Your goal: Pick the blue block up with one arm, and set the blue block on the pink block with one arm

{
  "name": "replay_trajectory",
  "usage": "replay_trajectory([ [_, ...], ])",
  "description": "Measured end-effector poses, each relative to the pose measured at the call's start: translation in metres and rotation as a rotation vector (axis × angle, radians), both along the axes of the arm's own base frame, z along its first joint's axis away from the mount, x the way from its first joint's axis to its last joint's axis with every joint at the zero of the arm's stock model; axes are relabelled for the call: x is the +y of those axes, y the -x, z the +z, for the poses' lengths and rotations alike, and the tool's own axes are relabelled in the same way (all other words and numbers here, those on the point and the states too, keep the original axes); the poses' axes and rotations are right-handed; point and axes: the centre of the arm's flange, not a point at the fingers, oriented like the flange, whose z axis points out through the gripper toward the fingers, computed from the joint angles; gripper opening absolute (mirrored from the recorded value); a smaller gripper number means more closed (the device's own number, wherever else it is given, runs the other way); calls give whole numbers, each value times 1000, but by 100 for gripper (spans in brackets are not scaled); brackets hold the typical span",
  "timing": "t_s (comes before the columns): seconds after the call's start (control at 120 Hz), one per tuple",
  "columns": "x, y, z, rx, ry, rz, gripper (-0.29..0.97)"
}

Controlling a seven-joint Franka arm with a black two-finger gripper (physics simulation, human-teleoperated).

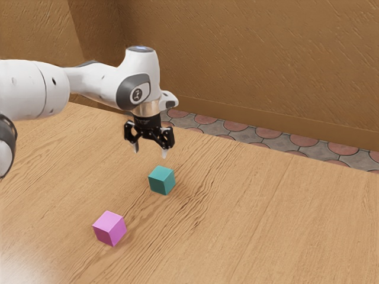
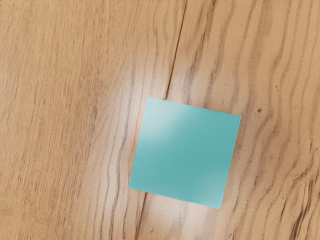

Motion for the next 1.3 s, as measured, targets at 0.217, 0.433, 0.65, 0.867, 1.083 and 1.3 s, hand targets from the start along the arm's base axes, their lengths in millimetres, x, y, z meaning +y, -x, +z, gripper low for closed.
replay_trajectory([
  [0.217, -5, -16, -40, -65, 45, 40, 68],
  [0.433, 0, -5, -76, -85, 58, -40, 68],
  [0.65, 7, -7, -81, -136, 60, -146, 68],
  [0.867, 16, 6, -104, -125, 79, -191, 68],
  [1.083, 15, 5, -108, -143, 86, -237, 68],
  [1.3, 14, 3, -128, -134, 89, -268, 68],
])
